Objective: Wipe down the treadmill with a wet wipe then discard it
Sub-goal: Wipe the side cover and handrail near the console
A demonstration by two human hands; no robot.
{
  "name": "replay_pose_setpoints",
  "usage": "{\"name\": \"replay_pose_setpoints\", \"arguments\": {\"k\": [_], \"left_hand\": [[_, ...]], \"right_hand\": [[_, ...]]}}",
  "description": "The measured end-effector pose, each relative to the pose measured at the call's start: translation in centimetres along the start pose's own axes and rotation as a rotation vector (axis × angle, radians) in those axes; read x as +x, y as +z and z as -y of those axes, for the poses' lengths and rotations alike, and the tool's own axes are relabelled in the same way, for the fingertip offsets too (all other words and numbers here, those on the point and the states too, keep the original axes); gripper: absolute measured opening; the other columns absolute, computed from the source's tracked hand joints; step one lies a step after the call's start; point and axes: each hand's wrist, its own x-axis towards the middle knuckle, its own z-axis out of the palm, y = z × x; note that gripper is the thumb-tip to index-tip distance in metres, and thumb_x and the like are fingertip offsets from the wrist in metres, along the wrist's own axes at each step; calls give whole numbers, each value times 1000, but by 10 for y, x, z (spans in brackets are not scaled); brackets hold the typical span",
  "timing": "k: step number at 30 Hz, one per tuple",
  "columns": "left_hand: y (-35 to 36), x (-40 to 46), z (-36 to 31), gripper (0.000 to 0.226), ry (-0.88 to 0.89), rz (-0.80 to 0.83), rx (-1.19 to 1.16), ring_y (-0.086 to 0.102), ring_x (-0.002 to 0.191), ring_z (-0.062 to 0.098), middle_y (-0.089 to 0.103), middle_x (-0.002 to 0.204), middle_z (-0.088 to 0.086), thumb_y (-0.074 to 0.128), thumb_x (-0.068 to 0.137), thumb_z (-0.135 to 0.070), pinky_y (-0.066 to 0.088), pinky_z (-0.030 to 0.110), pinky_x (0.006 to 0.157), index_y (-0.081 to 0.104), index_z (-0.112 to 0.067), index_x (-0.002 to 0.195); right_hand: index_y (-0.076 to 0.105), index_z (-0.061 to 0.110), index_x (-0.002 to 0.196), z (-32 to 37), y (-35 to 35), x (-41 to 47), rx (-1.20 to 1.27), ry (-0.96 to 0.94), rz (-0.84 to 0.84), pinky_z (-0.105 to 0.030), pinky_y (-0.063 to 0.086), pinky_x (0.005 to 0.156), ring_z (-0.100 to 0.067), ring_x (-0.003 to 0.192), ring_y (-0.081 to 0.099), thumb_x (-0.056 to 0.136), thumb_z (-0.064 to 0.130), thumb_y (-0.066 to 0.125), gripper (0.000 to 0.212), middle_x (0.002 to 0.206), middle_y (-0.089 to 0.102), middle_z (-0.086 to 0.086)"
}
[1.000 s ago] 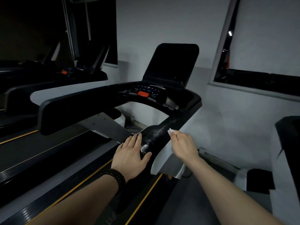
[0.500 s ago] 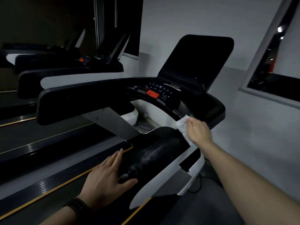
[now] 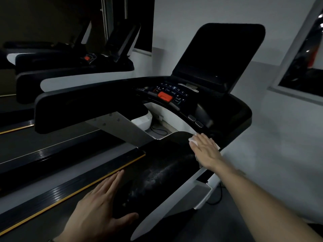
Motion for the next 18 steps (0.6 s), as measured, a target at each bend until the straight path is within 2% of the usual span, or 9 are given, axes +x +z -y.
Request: {"name": "replay_pose_setpoints", "arguments": {"k": [5, 8, 12, 18], "left_hand": [[1, 1, 1, 119, 20, -7, -6, 12, 144, 1, -12, 153, -24, 21, 49, -105, 32, 24, 110, -33, -47, 138], [2, -2, 1, 118, 34, -22, -9, 10, 144, 0, -7, 158, -23, 23, 53, -103, 28, 24, 113, -36, -45, 137], [0, -7, -1, 117, 40, -47, -3, 11, 145, 1, -2, 161, -19, 29, 59, -99, 27, 25, 112, -33, -42, 139], [-4, -15, 0, 117, 98, -52, -49, 8, 142, -3, -4, 161, -18, 29, 62, -98, 26, 23, 112, -25, -35, 145]], "right_hand": [[14, 20, 158, 22, 14, -30, -38, -45, -69, -29, -9, 120, -6, 151, -1, 95, 61, 10, 76, 166, 10, 5], [14, 18, 158, 52, 22, -57, -40, -114, -76, -26, -12, 117, -6, 150, 1, 90, 65, 5, 83, 166, 11, 4], [16, 17, 158, 109, 33, -98, -62, -222, -54, -30, -7, 121, -10, 151, 5, 88, 70, -7, 90, 165, 16, 2], [21, 16, 157, 171, 51, -146, -11, -330, -31, -38, 3, 122, -9, 151, 5, 91, 67, -2, 86, 165, 19, 2]]}}
